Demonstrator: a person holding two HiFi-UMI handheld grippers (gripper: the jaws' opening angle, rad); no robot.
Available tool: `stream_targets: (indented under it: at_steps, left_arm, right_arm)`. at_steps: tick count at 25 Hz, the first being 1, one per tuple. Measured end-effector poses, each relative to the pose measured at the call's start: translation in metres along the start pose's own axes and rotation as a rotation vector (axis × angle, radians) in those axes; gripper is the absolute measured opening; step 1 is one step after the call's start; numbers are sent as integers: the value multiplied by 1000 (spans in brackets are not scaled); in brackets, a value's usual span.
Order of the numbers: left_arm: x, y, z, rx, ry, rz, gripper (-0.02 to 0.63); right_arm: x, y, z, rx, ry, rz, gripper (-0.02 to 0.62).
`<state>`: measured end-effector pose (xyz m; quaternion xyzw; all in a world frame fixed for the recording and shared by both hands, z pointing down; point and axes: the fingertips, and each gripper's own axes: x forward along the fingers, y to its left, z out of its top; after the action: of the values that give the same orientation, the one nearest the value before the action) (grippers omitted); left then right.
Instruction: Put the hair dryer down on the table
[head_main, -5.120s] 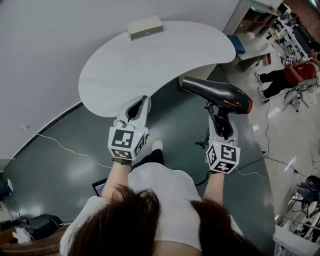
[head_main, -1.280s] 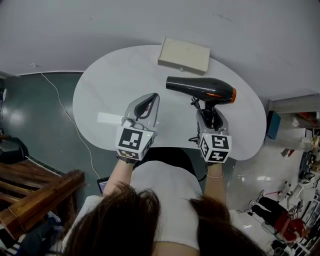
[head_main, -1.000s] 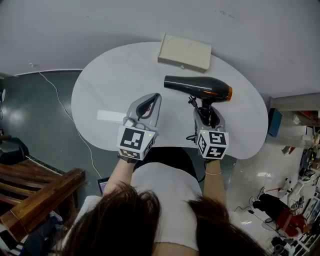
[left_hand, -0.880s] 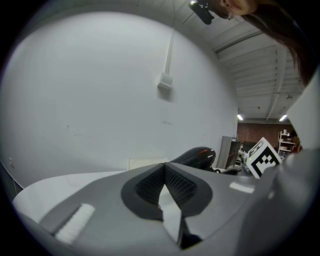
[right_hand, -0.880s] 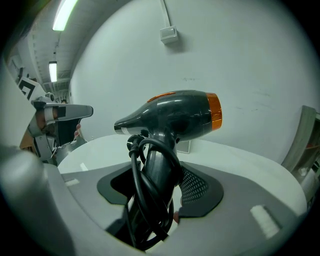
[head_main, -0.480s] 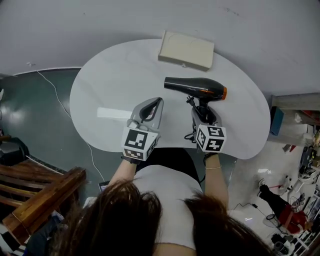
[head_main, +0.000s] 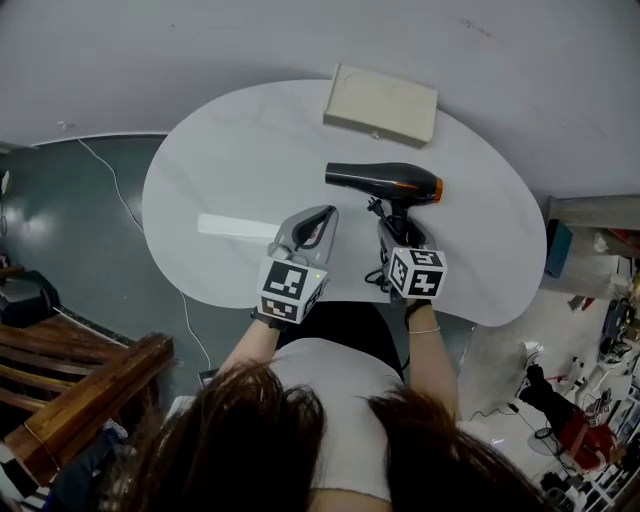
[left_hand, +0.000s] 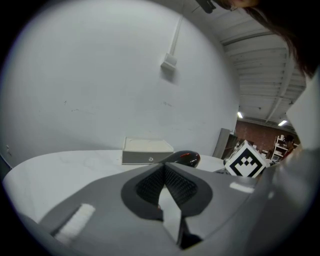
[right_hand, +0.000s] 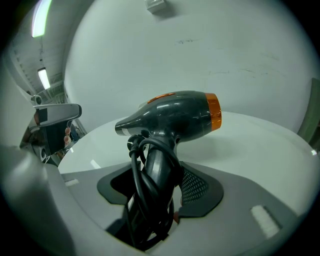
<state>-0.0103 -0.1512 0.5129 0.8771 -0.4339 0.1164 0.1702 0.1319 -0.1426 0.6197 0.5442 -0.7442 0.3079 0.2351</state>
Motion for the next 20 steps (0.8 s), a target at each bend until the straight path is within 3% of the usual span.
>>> stream_targets:
  at_steps: [20]
  left_arm:
    - [11,0,-7,-15,11,14,56]
  right_arm:
    - [31,-3,-8,34,98,60,233]
